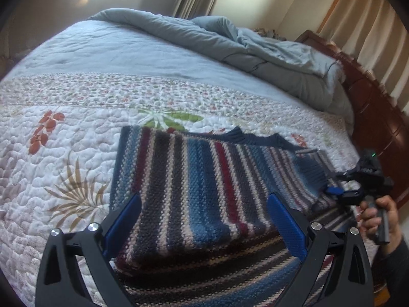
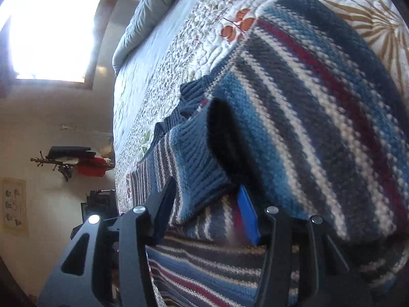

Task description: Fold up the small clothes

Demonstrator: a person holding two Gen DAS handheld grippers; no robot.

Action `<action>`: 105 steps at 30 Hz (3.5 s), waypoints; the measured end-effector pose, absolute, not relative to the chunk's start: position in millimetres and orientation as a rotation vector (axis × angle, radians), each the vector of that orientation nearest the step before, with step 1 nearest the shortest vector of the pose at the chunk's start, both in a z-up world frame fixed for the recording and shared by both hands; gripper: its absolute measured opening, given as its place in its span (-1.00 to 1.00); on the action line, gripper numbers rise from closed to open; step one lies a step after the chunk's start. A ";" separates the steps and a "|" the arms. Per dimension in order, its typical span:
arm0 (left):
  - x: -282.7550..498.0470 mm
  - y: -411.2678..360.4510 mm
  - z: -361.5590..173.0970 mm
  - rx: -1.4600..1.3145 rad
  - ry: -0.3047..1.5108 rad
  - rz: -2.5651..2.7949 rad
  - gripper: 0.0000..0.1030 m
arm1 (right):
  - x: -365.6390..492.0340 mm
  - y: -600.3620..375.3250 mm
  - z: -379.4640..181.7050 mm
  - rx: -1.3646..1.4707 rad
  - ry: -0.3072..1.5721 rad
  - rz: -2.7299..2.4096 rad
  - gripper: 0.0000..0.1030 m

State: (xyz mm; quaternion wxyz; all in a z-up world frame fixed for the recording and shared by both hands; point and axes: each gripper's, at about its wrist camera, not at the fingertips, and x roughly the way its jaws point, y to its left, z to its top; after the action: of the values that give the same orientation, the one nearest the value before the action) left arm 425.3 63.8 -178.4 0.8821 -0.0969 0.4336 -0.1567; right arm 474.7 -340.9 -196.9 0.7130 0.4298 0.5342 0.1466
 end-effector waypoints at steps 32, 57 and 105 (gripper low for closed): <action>411.8 90.8 -139.4 -0.289 0.806 -0.342 0.93 | 485.4 -374.5 -156.6 0.677 1.102 0.278 -0.25; 467.4 98.8 -213.2 -0.540 0.972 -0.460 0.93 | 555.4 -347.2 -186.5 0.540 1.212 0.296 -0.84; 68.2 -34.5 -58.7 0.083 0.770 -0.294 0.93 | 125.9 -343.9 -88.3 0.527 0.970 0.420 0.56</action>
State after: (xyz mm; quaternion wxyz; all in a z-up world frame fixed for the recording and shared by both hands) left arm 68.2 -34.5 -58.7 0.9155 0.0405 0.3740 -0.1428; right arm 125.9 -343.9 -88.3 0.8307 0.2484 0.4573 0.1978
